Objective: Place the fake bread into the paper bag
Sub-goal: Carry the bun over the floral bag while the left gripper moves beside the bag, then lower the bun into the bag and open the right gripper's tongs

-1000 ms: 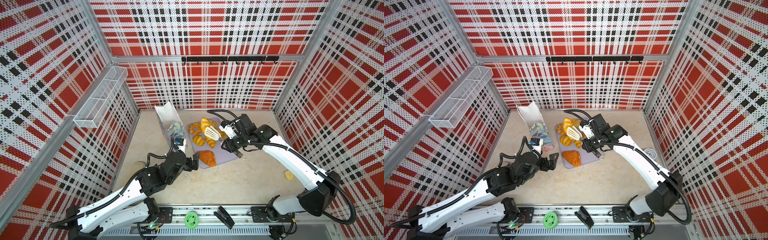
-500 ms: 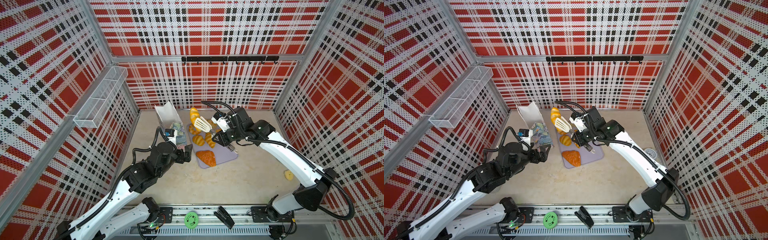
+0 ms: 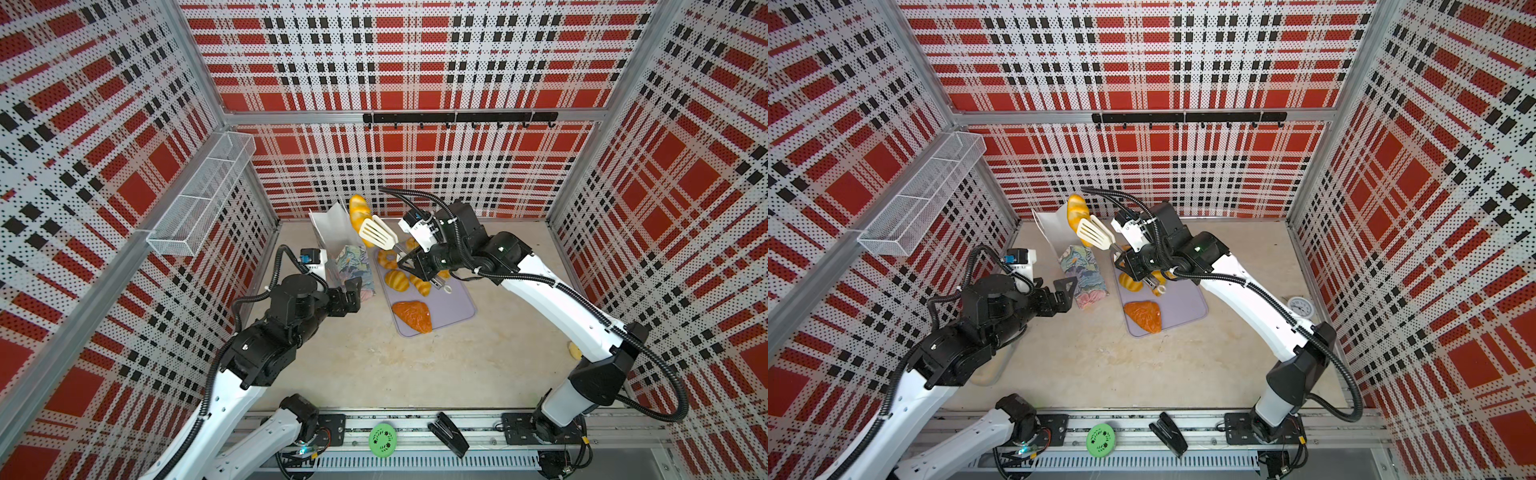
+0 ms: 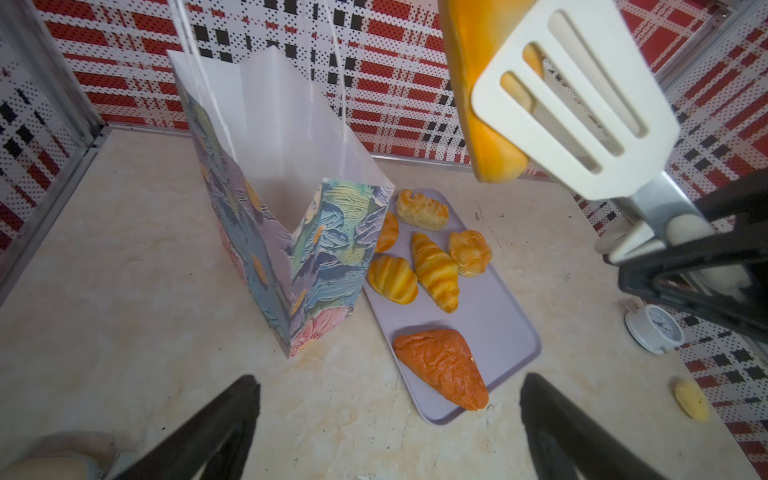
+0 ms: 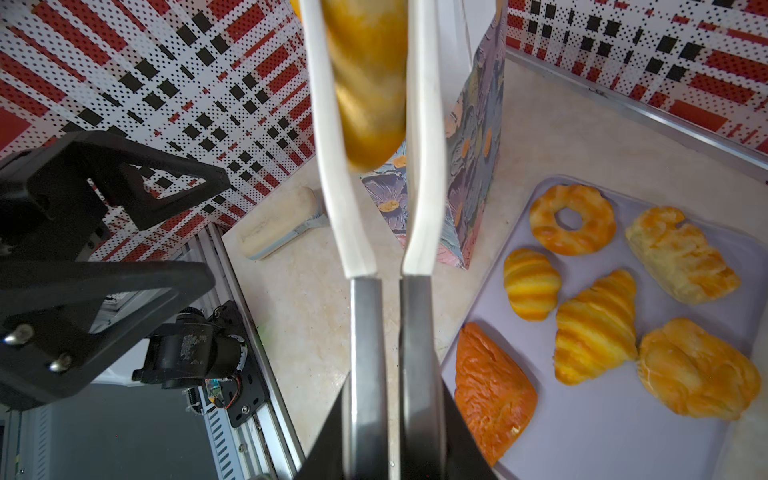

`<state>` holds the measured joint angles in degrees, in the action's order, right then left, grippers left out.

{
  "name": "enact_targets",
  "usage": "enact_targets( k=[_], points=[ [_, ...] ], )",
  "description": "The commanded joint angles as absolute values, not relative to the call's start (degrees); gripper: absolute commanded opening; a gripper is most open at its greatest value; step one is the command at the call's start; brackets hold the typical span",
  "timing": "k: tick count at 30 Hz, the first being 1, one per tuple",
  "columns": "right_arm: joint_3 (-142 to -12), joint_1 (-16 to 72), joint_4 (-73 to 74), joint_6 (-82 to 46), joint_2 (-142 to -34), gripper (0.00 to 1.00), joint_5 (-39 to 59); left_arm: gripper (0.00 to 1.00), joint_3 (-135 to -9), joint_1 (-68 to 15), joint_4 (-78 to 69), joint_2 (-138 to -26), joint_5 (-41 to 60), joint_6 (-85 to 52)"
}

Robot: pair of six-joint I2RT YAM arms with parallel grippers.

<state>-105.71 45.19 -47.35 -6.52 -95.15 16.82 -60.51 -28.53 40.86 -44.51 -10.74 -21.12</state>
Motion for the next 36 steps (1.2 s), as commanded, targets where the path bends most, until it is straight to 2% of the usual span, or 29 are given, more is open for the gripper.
enact_targets(
  k=[1,8,13,36],
  points=[
    [-109.9,46.7,-41.5,-3.9,-97.1,0.25,16.0,0.99,-62.6,-24.0,42.6,-44.0,-6.4,-20.5],
    [-114.5,48.3,-39.8,-2.8,-102.4,0.25,12.5,0.99,-61.9,-14.0,43.7,-43.6,1.1,-21.2],
    [-118.6,48.9,-39.9,-1.9,-106.6,0.25,11.1,0.99,-61.2,-10.1,44.0,-43.2,4.2,-21.3],
    [-135.5,49.3,-50.7,-0.1,-121.2,0.29,3.3,0.99,-60.2,-9.0,45.5,-44.0,4.9,-21.3]
  ],
)
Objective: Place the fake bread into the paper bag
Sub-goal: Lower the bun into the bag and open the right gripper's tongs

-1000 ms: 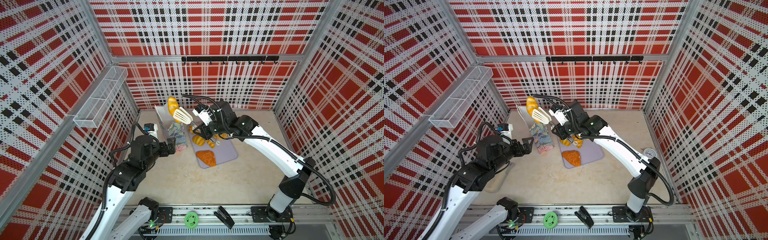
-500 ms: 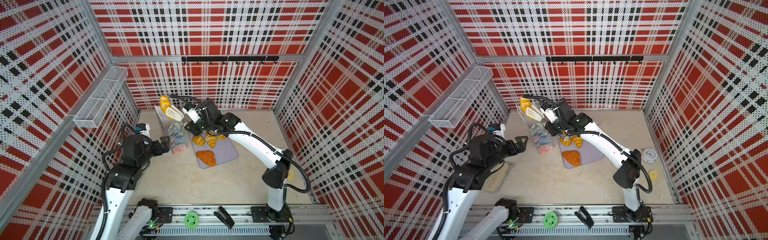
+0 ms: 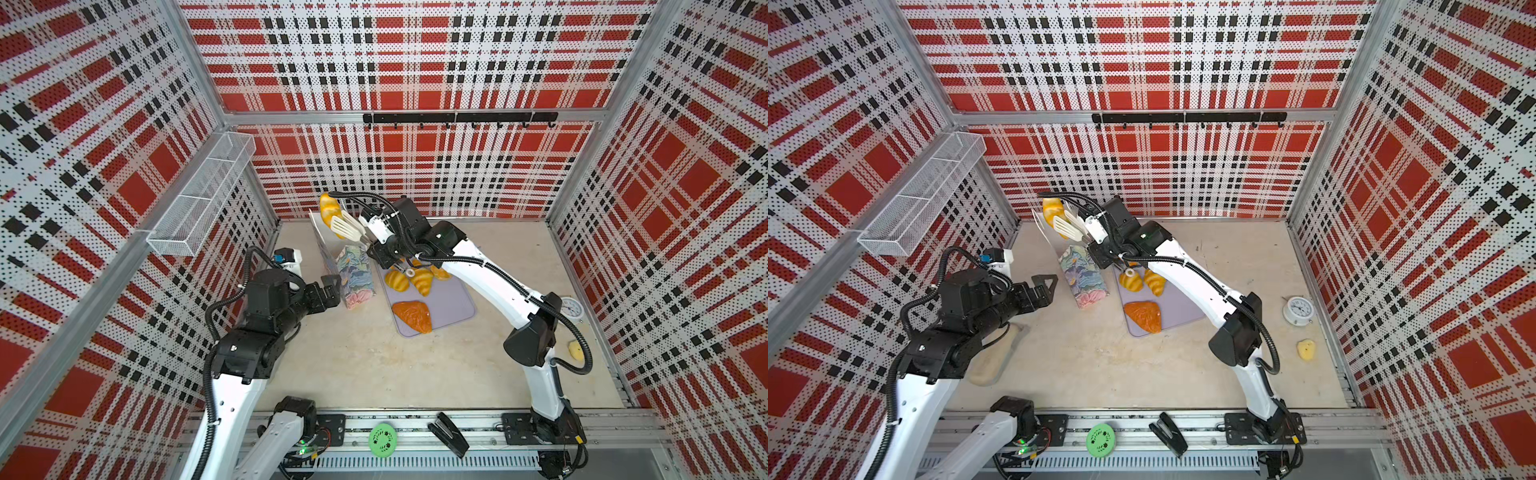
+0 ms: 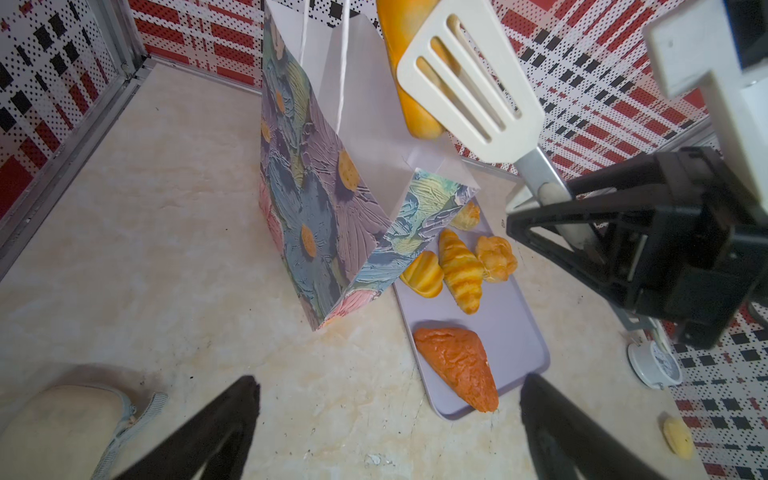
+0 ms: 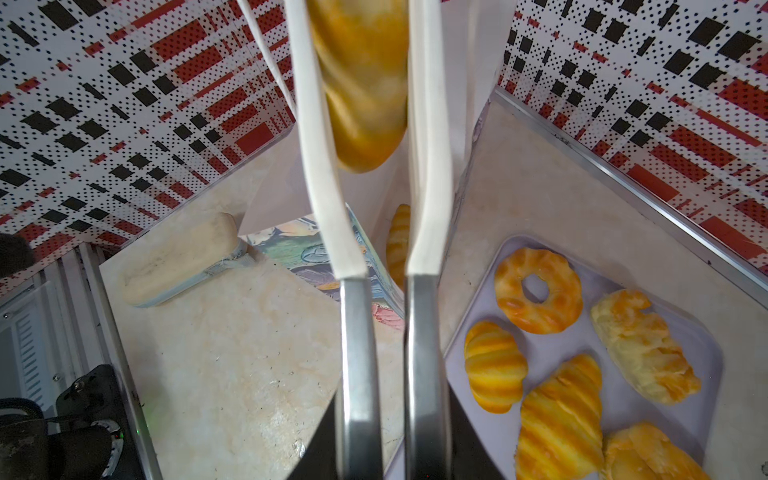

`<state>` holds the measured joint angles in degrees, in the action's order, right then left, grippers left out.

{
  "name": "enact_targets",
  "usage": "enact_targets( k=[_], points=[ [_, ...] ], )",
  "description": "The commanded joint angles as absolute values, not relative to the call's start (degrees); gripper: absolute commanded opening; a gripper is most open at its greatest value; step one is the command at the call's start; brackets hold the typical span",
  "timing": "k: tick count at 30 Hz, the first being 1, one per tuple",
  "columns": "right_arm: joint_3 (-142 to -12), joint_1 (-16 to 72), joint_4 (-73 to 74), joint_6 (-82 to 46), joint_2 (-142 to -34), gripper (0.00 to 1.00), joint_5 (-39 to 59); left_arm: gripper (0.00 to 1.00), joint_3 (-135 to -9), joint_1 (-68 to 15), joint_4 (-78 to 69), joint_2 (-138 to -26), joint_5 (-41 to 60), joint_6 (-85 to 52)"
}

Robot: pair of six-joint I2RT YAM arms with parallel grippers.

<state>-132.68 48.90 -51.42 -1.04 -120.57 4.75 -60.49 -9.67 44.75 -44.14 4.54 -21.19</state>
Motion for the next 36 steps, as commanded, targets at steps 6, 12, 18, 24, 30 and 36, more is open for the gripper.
enact_targets(
  k=[6,12,18,24,30,36],
  points=[
    [-136.9,49.3,-51.7,0.0,-122.1,0.36,1.9,0.99,-60.0,-9.0,46.1,-44.1,4.8,-21.4],
    [-137.6,49.3,-52.9,0.0,-121.7,0.47,2.2,0.99,-60.3,-9.0,46.4,-43.8,4.5,-21.5],
    [-137.3,49.3,-54.0,0.6,-119.7,0.51,2.0,0.99,-60.2,-9.1,46.7,-43.7,4.6,-22.2],
    [-134.9,49.7,-53.9,1.1,-116.1,0.51,1.5,0.99,-59.3,-9.7,46.9,-42.1,3.7,-23.3],
    [-128.1,49.8,-51.7,1.6,-109.4,0.51,1.1,0.99,-57.4,-16.3,47.1,-38.8,-3.8,-25.2],
    [-119.7,49.8,-51.5,2.4,-102.5,0.51,-0.2,0.99,-55.8,-25.1,47.1,-38.1,-10.8,-27.4]
  ],
)
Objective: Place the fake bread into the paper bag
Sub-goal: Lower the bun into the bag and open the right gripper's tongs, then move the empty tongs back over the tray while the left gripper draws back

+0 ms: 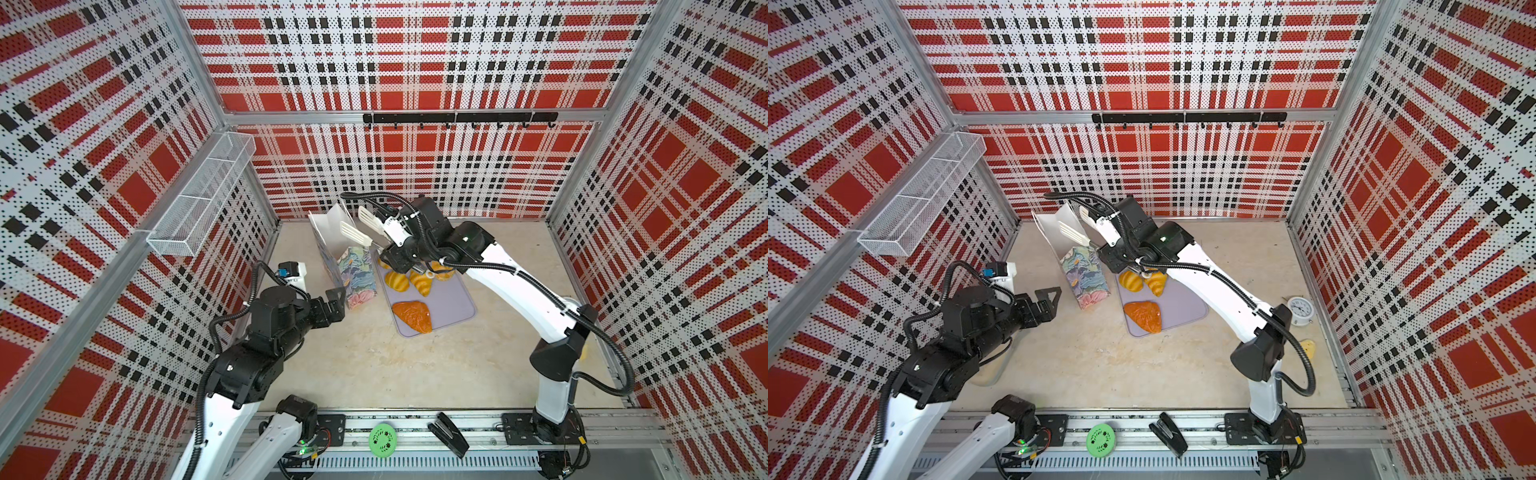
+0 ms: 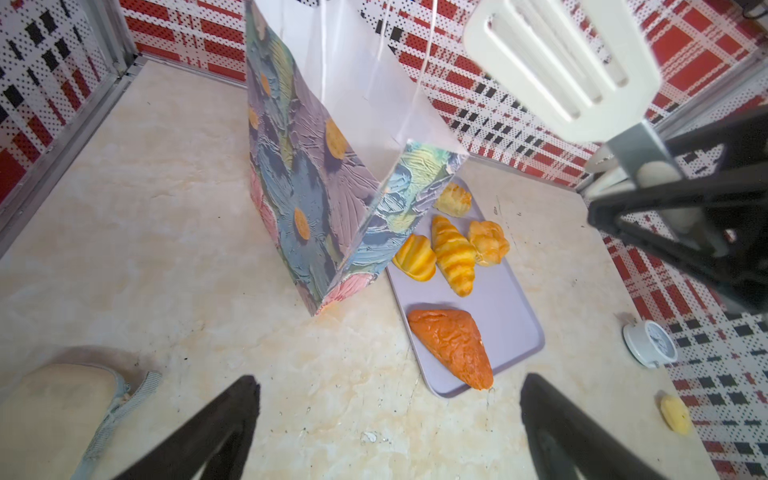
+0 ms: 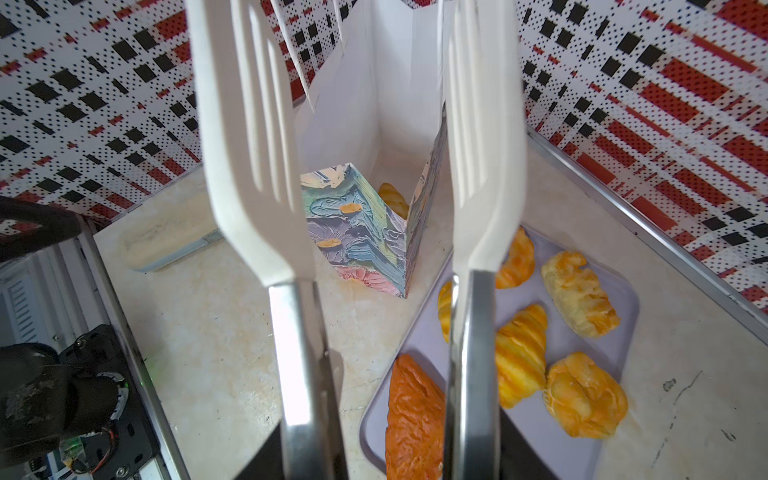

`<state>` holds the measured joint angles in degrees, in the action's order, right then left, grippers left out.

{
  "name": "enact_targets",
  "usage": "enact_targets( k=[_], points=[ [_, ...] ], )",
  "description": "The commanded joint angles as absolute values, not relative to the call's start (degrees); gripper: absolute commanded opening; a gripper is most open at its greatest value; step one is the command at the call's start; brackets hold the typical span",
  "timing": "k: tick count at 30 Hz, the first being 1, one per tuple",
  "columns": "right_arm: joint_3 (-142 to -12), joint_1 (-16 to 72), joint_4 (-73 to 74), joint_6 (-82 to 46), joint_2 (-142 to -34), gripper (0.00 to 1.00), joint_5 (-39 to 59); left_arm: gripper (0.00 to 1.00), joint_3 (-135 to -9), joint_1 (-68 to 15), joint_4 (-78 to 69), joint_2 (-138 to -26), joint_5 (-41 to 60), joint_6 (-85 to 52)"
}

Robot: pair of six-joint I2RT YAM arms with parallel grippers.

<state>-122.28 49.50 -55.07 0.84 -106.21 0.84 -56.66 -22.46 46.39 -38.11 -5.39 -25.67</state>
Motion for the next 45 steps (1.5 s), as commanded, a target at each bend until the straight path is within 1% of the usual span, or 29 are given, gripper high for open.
enact_targets(
  k=[1,6,12,22,32,37,45],
  points=[
    [-118.1,49.8,-51.5,2.6,-101.3,0.51,-0.8,0.99,-55.6,-26.4,47.1,-38.1,-11.8,-27.7],
    [-107.6,49.7,-51.8,2.6,-94.7,0.51,-5.3,0.99,-54.6,-32.3,47.0,-37.9,-16.3,-29.4],
    [-95.1,49.5,-52.4,0.3,-87.2,0.51,-8.3,1.00,-52.1,-39.1,46.8,-37.4,-21.5,-32.3],
    [-80.2,49.5,-55.8,-4.3,-79.8,0.49,-9.4,0.99,-45.9,-50.0,43.7,-38.8,-27.3,-39.3],
    [-67.7,49.9,-57.4,-11.0,-76.7,0.47,-7.2,0.99,-37.9,-57.0,37.4,-41.1,-29.8,-47.4],
    [-64.2,51.6,-57.5,-14.5,-75.7,0.47,-5.9,0.99,-35.4,-59.6,35.7,-42.3,-30.7,-50.1],
    [-61.8,54.4,-56.7,-17.2,-77.5,0.49,-4.0,0.99,-32.2,-61.6,32.7,-44.5,-28.6,-52.5]
  ],
)
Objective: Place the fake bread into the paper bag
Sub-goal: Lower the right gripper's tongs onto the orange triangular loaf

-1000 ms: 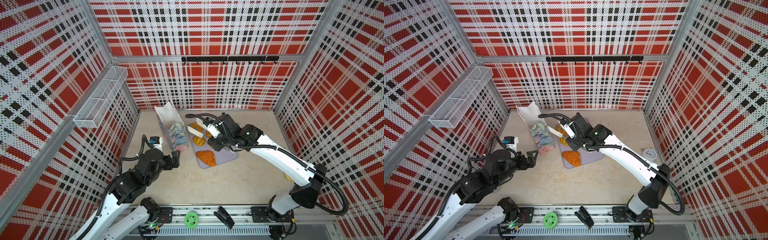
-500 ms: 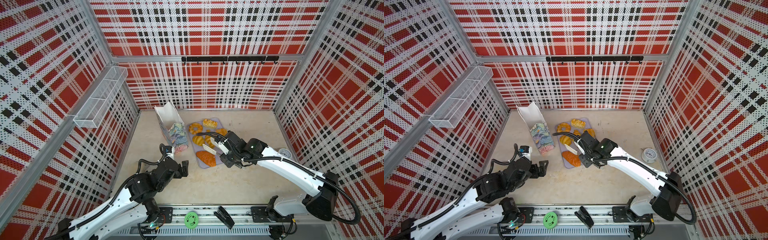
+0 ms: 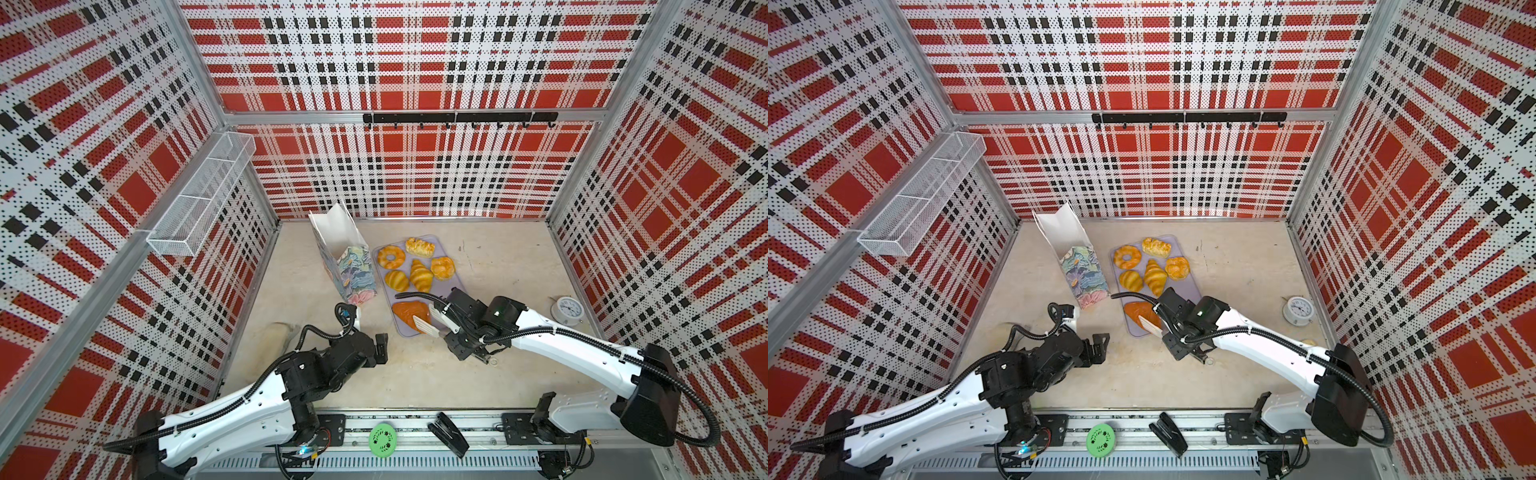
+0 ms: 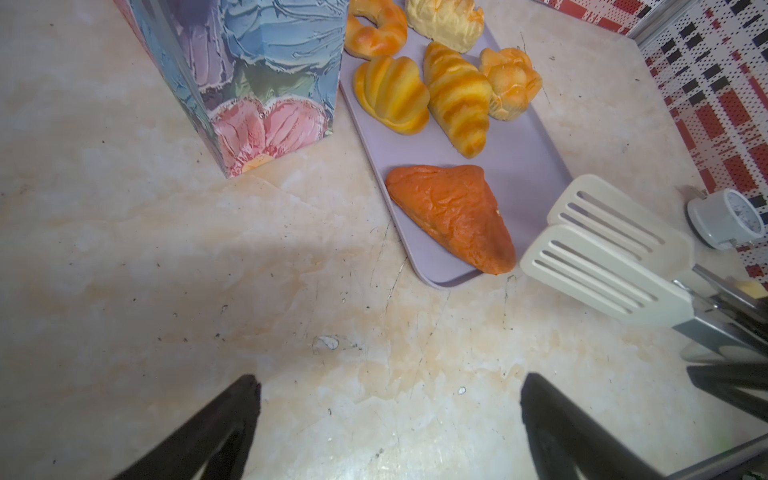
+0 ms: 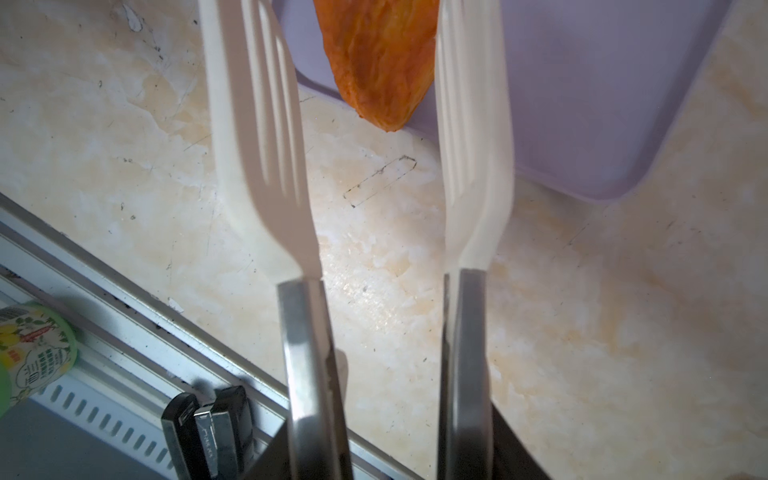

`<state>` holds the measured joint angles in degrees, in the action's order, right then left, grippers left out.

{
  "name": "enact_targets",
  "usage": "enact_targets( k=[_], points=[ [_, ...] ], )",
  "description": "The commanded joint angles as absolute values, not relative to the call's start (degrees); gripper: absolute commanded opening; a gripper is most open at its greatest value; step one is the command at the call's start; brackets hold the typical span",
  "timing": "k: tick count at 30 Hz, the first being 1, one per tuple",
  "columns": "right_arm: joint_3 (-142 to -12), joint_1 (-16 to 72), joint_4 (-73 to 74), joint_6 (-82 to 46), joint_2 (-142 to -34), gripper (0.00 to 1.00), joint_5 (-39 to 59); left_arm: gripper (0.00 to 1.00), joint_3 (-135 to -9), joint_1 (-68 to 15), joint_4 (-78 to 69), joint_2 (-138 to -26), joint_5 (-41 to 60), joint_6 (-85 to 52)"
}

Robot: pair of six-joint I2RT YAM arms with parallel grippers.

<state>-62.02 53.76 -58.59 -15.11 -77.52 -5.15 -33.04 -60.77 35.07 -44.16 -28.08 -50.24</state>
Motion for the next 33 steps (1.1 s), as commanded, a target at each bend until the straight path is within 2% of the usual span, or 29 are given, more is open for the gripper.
enact_targets(
  k=[1,22,33],
  points=[
    [-61.7,54.5,-56.9,-17.3,-78.0,0.49,-4.0,0.99,-31.9,-62.0,32.5,-44.9,-28.6,-52.6],
    [-68.9,54.9,-57.5,-20.0,-91.1,0.51,-10.1,0.99,-29.2,-65.2,30.1,-47.1,-29.0,-55.5],
    [-72.6,54.8,-58.4,-18.3,-96.2,0.54,-10.3,1.00,-30.1,-66.0,30.0,-48.3,-28.9,-54.8]
  ],
)
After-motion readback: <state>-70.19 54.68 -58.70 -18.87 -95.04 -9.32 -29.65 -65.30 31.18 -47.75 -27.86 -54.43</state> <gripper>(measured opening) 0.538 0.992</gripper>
